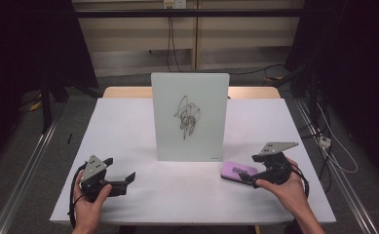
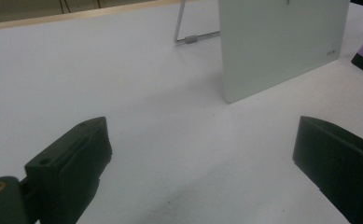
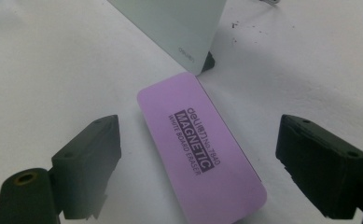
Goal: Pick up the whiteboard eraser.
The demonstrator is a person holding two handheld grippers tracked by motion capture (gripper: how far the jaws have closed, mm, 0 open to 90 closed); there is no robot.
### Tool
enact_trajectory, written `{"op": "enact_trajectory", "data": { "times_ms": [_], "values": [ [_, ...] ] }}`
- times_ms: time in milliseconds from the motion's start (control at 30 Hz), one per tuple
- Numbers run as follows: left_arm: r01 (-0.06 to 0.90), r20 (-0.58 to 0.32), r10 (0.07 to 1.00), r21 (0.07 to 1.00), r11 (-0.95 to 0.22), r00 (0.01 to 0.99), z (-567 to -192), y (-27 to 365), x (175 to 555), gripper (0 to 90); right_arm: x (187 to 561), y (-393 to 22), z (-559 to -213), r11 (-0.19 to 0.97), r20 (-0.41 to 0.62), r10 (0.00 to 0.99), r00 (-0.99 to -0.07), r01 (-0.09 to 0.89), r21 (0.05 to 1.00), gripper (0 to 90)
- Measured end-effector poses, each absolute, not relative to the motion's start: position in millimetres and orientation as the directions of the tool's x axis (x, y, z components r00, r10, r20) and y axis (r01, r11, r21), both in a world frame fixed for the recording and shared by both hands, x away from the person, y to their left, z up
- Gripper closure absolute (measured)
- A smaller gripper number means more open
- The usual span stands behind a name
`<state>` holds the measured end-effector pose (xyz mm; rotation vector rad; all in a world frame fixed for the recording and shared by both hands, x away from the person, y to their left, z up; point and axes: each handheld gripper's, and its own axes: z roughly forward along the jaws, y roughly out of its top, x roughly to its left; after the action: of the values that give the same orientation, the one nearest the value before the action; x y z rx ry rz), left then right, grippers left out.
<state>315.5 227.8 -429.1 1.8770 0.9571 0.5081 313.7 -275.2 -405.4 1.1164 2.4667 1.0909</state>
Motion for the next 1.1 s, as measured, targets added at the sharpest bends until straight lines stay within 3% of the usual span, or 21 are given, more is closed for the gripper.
{"op": "enact_trajectory", "data": {
  "times_ms": [1100],
  "values": [
    [0.411, -0.054, 0.781, 0.871, -0.267, 0.622, -430.5, 228.2, 316.8, 4.2, 353.4, -245.4, -417.0, 0.749, 0.042, 0.497, -0.867, 0.453, 0.484, 25.7]
  ]
}}
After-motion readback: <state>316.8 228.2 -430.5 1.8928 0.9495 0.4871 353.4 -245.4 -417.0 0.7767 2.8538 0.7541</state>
